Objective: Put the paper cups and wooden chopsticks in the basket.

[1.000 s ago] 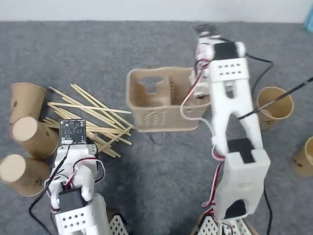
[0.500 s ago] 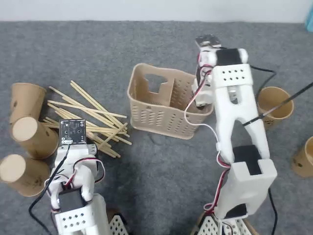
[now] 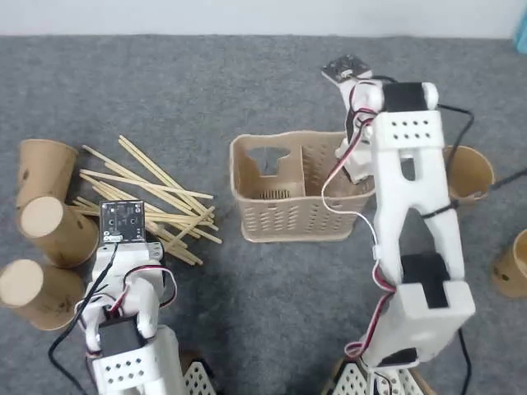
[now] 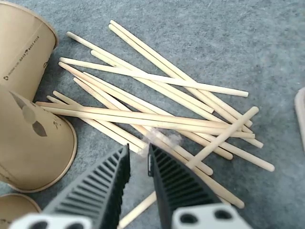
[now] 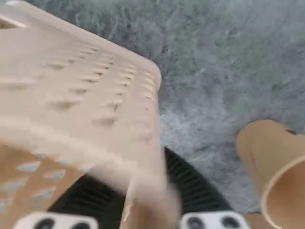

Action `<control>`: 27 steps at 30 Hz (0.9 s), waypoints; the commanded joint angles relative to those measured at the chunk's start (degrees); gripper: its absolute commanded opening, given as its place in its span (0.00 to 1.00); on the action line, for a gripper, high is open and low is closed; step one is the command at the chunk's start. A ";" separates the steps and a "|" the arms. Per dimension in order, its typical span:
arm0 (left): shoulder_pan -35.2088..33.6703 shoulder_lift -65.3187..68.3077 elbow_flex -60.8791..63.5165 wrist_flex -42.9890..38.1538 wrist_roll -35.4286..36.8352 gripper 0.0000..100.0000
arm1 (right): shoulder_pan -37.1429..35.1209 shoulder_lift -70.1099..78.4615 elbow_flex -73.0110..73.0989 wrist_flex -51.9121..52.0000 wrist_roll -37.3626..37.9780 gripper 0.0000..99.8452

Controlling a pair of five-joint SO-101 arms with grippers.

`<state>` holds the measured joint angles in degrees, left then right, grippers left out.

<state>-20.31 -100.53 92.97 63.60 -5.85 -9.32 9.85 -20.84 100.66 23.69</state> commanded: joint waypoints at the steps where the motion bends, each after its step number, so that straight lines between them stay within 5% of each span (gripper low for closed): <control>1: 0.09 -0.70 -0.13 0.18 -0.62 0.06 | 0.48 -7.25 -0.53 2.59 0.44 0.23; 9: 0.00 -0.70 -0.13 0.18 -0.62 0.06 | 4.70 -18.59 -0.44 2.59 0.26 0.24; 15: -0.09 -0.70 -0.13 0.18 -0.62 0.06 | 17.10 -24.84 -0.44 2.59 0.44 0.24; 27: -0.09 -0.70 -0.13 0.18 -0.62 0.06 | 31.52 -7.96 -4.48 2.07 -0.09 0.23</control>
<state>-20.31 -100.53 92.97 63.60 -5.85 20.13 -1.93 -20.92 100.66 23.69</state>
